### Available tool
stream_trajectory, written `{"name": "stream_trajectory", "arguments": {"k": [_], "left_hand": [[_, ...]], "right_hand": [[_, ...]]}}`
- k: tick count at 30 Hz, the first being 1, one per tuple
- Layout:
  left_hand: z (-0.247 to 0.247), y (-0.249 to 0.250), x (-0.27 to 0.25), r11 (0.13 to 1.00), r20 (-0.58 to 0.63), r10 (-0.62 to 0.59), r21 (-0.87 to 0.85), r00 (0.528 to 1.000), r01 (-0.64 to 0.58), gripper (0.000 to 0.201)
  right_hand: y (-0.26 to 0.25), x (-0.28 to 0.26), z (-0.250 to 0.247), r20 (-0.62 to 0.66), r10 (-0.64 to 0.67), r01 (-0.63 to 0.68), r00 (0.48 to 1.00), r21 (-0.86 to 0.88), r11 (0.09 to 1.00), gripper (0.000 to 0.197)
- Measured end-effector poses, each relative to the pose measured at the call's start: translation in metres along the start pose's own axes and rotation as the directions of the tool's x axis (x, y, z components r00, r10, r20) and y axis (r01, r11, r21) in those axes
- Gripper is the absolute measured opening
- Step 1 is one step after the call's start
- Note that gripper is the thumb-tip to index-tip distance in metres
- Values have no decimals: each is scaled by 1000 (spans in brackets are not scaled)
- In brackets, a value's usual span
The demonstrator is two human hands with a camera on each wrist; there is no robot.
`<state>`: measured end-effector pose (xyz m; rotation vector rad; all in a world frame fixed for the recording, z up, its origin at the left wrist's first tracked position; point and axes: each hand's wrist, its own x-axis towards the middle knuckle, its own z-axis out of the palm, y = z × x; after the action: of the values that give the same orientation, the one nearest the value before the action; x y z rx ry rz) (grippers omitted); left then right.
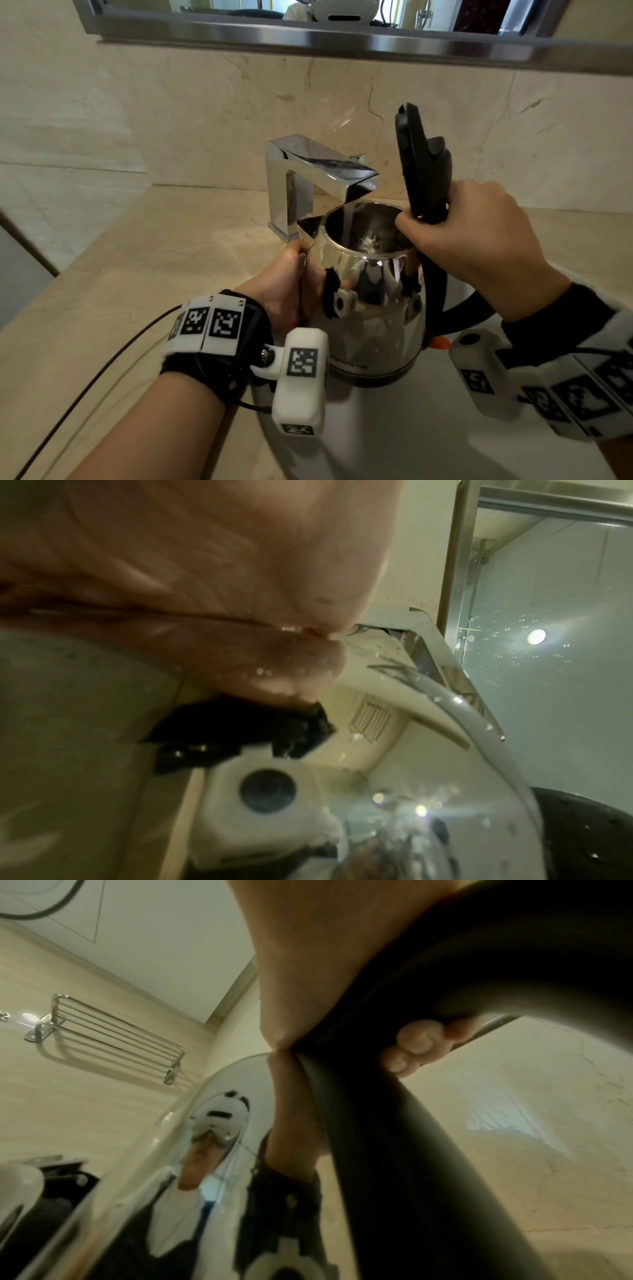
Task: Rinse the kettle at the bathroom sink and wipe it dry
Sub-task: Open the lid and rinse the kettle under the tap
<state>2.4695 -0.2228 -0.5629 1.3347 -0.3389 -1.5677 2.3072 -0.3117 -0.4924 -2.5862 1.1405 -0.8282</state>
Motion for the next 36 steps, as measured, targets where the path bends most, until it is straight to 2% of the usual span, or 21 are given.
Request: {"name": "stream_trajectory", "arguments": {"k": [3, 11, 19, 23, 27, 36], "left_hand": [[-1, 1, 1, 1000, 20, -14, -25, 1000, 14, 57], [-1, 1, 2, 998, 15, -9, -55, 1000, 10, 67], [4, 1, -3, 1000, -11, 24, 8, 1000, -24, 66], [6, 1, -5, 1000, -20, 21, -19, 1000, -22, 58], [4, 0, -2, 1000, -18, 21, 4, 1000, -21, 66], [-2, -1, 4, 999, 12, 8, -48, 1000, -7, 49]], "right_hand": [[0, 0, -1, 3, 0, 0, 1000, 3, 1000, 34], [1, 1, 2, -4, 3, -3, 1000, -8, 1000, 32], [2, 1, 2, -1, -9, 9, 1000, -10, 1000, 32], [4, 2, 3, 0, -12, 12, 1000, -6, 1000, 32], [5, 3, 4, 2, 0, 0, 1000, -6, 1000, 33], [4, 2, 3, 17, -3, 3, 1000, -4, 1000, 32]]}}
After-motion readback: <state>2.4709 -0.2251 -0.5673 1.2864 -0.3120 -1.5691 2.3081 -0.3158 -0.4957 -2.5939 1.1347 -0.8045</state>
